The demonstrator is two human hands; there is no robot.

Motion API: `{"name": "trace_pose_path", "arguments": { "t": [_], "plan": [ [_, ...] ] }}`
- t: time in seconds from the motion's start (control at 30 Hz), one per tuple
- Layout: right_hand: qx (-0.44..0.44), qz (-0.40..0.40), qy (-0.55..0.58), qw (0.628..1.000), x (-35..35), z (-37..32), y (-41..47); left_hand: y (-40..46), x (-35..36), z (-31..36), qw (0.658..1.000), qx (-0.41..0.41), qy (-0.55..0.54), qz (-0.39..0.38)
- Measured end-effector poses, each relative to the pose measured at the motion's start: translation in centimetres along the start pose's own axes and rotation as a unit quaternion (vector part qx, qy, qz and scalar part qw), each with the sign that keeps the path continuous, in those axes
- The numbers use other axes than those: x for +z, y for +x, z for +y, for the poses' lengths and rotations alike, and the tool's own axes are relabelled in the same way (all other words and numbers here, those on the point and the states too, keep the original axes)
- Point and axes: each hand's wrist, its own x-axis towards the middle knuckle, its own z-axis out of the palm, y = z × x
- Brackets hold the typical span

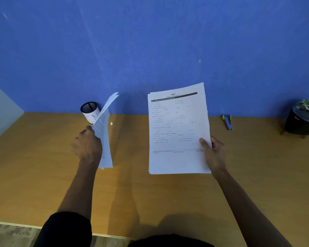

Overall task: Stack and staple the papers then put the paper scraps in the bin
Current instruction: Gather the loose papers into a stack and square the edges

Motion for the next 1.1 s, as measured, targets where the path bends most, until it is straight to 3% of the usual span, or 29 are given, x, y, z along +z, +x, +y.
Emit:
{"name": "trace_pose_path", "arguments": {
  "t": [0.27,0.47,0.67,0.83,1.1],
  "plan": [
    [0.013,-0.009,0.023,1.000,0.5,-0.4,-0.6,-0.1,-1.1,0.5,0.995,-0.023,-0.088,0.035],
    [0.053,-0.056,0.076,0.994,1.4,-1.0,-0.6,-0.1,0.0,0.1,0.963,-0.015,-0.267,-0.032],
    [0.096,-0.082,0.112,0.986,2.7,-1.8,-0.1,-0.9,0.7,0.9,0.889,-0.019,-0.441,-0.120],
    [0.106,-0.076,0.123,0.984,3.9,-2.2,0.3,-2.5,0.2,2.7,0.796,-0.037,-0.574,-0.189],
    [0.138,-0.106,0.183,0.968,4.5,-3.1,1.3,-4.8,-0.5,4.7,0.691,-0.024,-0.663,-0.285]
  ]
}}
